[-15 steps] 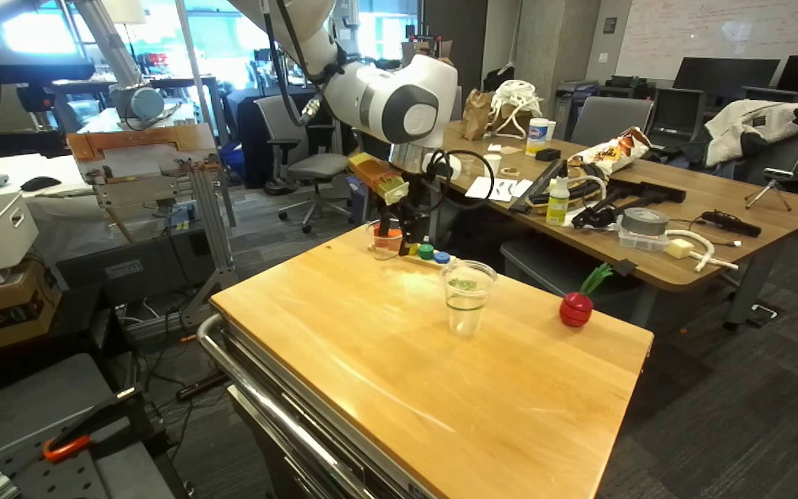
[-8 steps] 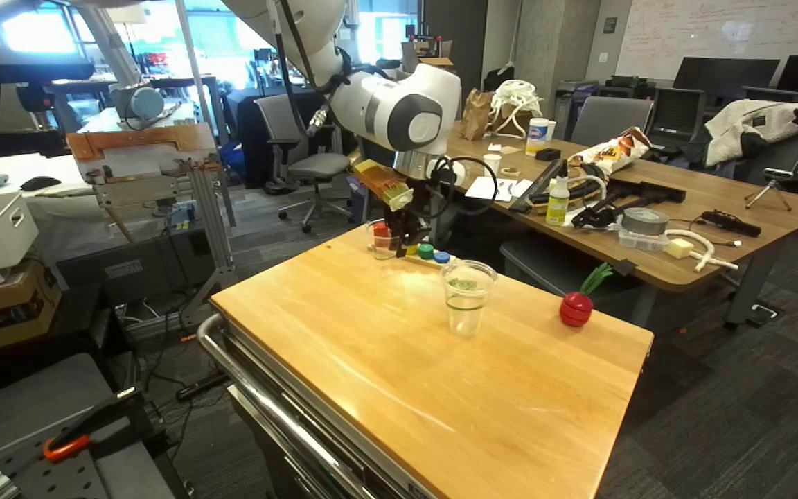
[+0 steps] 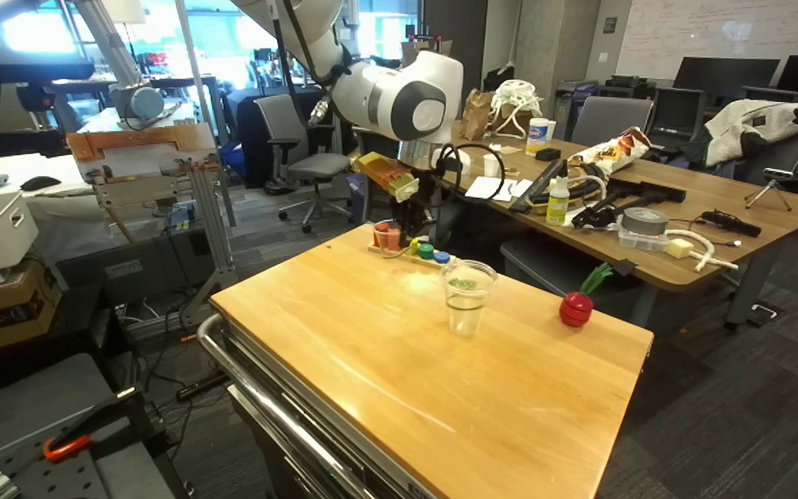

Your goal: Stack up the cups

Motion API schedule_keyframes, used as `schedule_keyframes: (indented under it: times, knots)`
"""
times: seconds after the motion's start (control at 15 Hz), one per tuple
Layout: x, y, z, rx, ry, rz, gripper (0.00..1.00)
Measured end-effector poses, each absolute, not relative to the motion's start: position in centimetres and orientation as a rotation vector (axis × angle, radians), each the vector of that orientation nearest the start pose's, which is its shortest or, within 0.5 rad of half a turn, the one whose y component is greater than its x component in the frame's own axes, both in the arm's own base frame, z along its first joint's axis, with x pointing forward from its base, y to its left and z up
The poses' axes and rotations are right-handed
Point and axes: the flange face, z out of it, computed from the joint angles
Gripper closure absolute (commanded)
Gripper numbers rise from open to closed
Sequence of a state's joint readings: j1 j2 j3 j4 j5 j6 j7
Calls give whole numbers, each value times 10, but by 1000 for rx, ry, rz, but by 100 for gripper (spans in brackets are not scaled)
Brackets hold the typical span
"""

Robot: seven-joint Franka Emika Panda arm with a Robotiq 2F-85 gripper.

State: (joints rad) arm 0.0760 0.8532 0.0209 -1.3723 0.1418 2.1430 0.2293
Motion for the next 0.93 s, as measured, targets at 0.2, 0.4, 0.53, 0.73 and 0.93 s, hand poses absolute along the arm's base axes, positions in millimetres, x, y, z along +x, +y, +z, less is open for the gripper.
schedule_keyframes:
  times: [0.2, 0.4, 0.53, 0.73, 0.93]
  knots:
    - [723, 64, 212, -3002, 364, 144, 99]
    - [723, 43, 251, -2956, 421, 102, 99]
    - [718, 18, 289, -2905, 482, 50, 99]
    - [701, -26, 343, -2819, 590, -33, 99]
    - [670, -73, 389, -2747, 710, -108, 99]
